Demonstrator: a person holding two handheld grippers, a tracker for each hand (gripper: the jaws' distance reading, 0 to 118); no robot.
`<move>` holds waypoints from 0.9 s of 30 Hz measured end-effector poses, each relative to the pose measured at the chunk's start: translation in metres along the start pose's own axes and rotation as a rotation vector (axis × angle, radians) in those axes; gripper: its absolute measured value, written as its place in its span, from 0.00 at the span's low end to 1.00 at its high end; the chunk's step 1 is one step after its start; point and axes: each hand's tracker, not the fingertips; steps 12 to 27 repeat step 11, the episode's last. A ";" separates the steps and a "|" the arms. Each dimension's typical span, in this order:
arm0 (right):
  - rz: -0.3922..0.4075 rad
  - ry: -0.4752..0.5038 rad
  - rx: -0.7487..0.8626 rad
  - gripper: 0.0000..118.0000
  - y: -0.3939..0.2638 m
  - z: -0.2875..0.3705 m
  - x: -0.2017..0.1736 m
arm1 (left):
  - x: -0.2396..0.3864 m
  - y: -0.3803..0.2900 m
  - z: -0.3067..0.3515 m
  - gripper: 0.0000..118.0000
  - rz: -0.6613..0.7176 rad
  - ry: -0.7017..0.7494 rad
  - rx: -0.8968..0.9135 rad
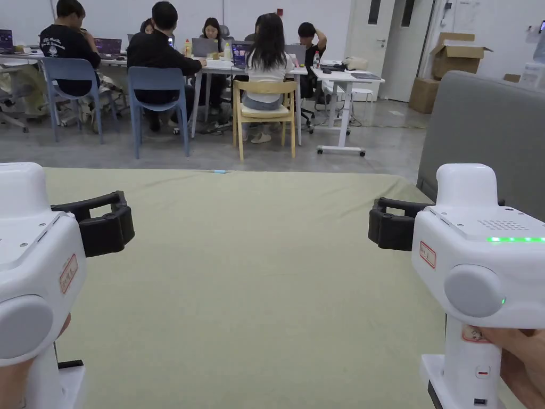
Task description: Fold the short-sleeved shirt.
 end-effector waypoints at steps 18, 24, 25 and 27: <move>0.010 0.006 0.021 1.00 -0.001 0.003 -0.002 | 0.001 0.000 -0.001 1.00 -0.034 0.008 0.009; 0.010 0.006 0.021 1.00 -0.001 0.003 -0.002 | 0.001 0.000 -0.001 1.00 -0.034 0.008 0.009; 0.010 0.006 0.021 1.00 -0.001 0.003 -0.002 | 0.001 0.000 -0.001 1.00 -0.034 0.008 0.009; 0.010 0.006 0.021 1.00 -0.001 0.003 -0.002 | 0.001 0.000 -0.001 1.00 -0.034 0.008 0.009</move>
